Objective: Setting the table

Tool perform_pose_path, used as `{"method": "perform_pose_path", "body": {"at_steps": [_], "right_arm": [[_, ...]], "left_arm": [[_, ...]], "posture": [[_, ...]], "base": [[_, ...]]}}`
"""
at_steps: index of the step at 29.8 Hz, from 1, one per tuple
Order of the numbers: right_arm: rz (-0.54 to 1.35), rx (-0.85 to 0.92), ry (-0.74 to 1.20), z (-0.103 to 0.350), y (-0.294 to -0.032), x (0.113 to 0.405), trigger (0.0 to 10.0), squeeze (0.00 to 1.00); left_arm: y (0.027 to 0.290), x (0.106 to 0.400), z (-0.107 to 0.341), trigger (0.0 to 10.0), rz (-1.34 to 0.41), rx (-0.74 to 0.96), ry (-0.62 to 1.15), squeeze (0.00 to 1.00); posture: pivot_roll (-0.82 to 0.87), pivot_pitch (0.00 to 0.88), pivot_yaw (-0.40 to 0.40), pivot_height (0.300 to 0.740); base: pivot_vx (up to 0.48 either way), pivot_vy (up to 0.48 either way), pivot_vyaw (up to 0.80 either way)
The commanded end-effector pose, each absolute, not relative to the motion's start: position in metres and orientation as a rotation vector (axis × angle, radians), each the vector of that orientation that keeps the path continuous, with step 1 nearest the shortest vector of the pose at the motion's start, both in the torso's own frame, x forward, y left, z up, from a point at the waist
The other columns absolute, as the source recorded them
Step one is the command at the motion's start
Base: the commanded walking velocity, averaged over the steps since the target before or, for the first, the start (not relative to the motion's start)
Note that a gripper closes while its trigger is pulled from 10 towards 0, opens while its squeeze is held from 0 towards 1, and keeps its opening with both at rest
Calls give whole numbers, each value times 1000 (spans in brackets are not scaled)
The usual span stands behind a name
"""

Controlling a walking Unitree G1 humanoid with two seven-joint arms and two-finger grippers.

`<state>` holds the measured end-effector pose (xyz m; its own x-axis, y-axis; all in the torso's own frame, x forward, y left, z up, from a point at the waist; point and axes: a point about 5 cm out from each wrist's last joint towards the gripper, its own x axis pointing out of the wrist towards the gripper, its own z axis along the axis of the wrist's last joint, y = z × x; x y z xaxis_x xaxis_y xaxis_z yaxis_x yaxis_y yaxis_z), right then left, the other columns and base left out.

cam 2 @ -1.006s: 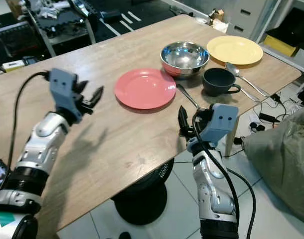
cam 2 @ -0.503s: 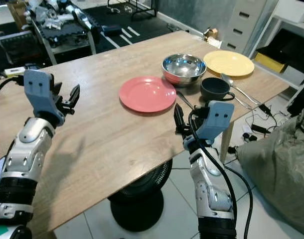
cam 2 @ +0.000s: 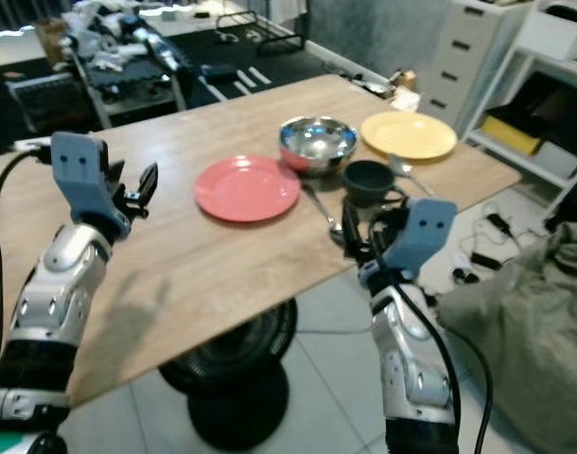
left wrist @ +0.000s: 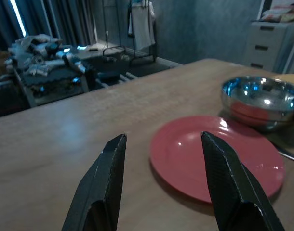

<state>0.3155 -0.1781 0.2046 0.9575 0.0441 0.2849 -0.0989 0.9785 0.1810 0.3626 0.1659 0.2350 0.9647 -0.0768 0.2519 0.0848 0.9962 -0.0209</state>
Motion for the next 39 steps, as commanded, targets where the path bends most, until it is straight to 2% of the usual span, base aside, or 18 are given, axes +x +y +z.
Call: {"method": "perform_pose_path", "body": {"at_steps": [1, 18, 26, 39], "right_arm": [[64, 191, -256, 199, -181, 315, 10000, 0], [61, 183, -255, 198, -181, 314, 10000, 0], [70, 182, -245, 197, -173, 315, 10000, 0], [80, 177, -239, 195, -168, 316, 10000, 0]], "left_arm": [[165, 361, 232, 10000, -87, -46, -242, 0], [162, 361, 232, 10000, -94, -78, -219, 0], [161, 362, 220, 10000, -190, -9, -154, 0], [164, 364, 216, 10000, -161, 31, -139, 0]], "posture": [[-95, 55, 122, 740], [-97, 55, 127, 740], [-83, 60, 122, 740], [-86, 60, 119, 740]], "base": [[0, 0, 0], [0, 0, 0], [0, 0, 0], [0, 0, 0]]}}
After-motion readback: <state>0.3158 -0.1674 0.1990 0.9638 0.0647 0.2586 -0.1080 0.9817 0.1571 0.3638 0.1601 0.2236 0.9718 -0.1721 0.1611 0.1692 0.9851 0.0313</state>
